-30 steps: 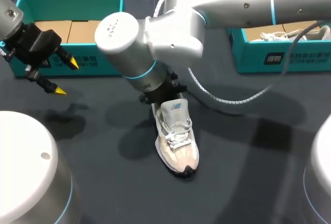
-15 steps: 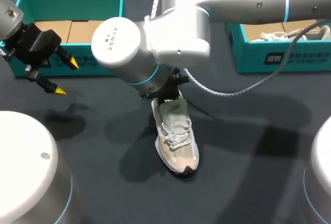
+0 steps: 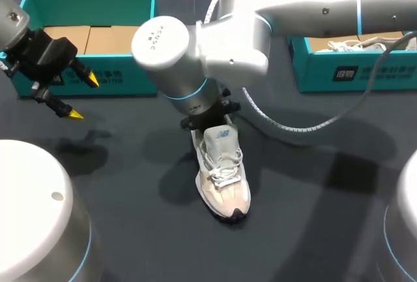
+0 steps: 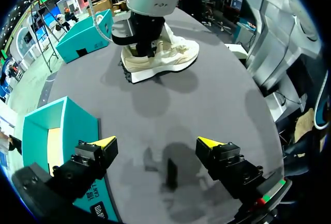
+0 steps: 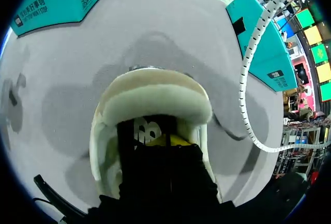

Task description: Take the shoe out of the shoebox, open the shoe tongue, remove and reinsert the insole, then place the shoe into the shoebox

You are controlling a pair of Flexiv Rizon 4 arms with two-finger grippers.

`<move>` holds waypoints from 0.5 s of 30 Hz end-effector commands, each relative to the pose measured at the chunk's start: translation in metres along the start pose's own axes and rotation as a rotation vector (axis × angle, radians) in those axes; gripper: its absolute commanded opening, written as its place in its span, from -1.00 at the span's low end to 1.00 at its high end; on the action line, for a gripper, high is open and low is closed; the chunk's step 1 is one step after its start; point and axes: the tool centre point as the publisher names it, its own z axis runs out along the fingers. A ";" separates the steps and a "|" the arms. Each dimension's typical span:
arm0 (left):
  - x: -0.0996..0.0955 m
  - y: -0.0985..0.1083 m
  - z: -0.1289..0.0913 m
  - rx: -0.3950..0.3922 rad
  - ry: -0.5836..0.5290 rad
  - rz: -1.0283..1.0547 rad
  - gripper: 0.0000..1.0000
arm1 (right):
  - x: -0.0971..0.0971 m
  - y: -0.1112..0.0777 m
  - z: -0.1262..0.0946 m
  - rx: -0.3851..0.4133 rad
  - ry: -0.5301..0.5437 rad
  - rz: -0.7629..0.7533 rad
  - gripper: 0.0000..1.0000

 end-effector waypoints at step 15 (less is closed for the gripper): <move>0.000 0.000 0.000 -0.003 0.001 0.000 1.00 | -0.001 -0.002 -0.041 -0.147 0.050 -0.052 -1.00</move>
